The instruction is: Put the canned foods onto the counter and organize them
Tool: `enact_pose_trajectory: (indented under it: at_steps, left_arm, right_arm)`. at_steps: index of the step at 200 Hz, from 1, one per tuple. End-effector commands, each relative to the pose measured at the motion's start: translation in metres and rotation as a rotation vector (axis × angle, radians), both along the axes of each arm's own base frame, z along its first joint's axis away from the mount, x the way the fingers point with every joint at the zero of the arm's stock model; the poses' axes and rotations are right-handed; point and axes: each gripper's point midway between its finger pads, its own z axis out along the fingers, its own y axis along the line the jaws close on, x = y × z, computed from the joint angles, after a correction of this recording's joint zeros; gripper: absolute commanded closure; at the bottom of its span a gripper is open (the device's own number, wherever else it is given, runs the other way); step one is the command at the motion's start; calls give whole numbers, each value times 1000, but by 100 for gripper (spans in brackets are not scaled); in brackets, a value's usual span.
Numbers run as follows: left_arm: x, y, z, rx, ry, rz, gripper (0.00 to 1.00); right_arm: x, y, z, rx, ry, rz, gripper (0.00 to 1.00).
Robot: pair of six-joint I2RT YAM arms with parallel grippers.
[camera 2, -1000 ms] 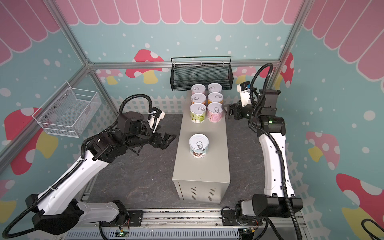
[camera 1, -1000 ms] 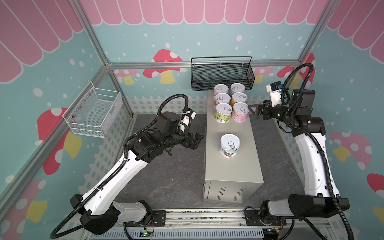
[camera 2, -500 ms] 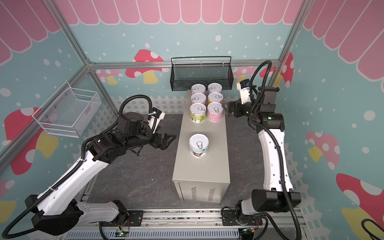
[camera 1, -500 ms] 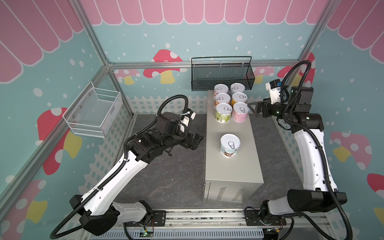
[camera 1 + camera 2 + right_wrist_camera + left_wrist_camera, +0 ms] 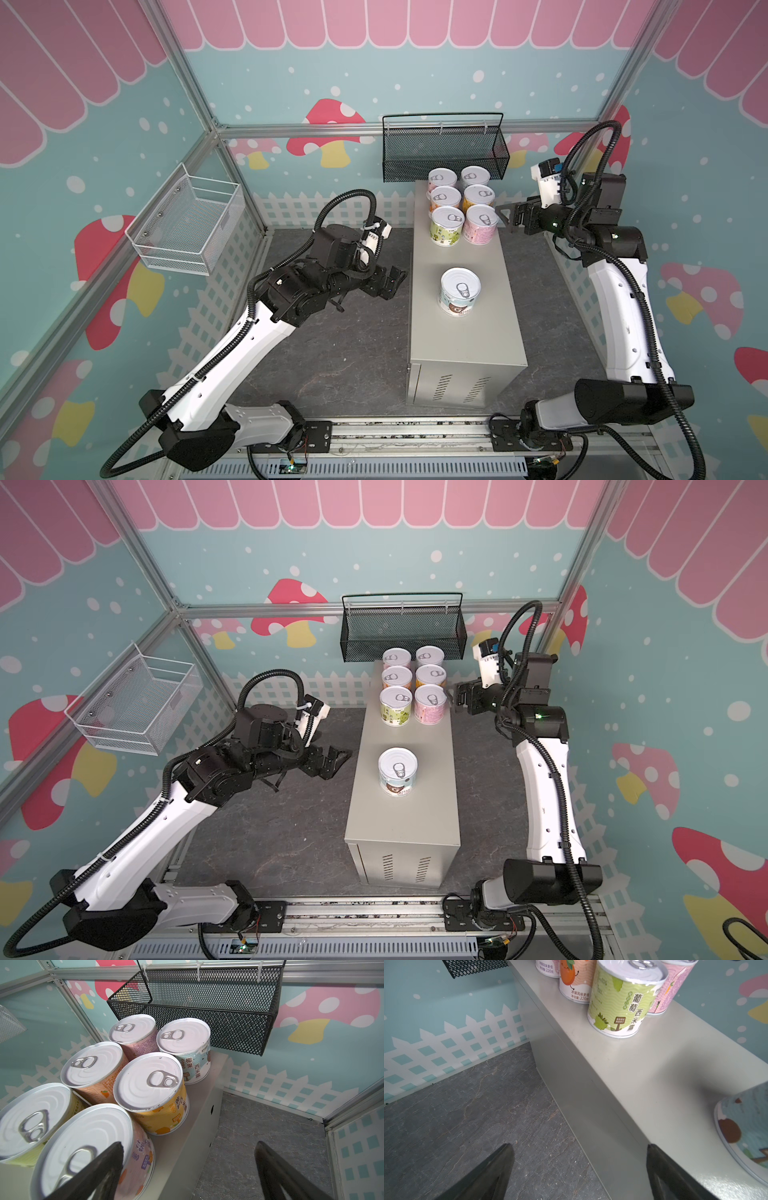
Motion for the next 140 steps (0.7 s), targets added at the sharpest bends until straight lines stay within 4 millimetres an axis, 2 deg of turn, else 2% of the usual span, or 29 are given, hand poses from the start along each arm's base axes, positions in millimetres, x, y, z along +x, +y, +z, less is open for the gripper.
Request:
enact_pose_trajectory:
  at_steps: [1,140]
  left_arm:
    - [-2,-2,9,-14,-30,-15,1]
    - [-2,-3,9,-17,-26,-20,1]
  right_arm:
    - [-6,-3,-13,-46,41,-11,1]
    - [-8,-5,-15,-55,42,-18,1]
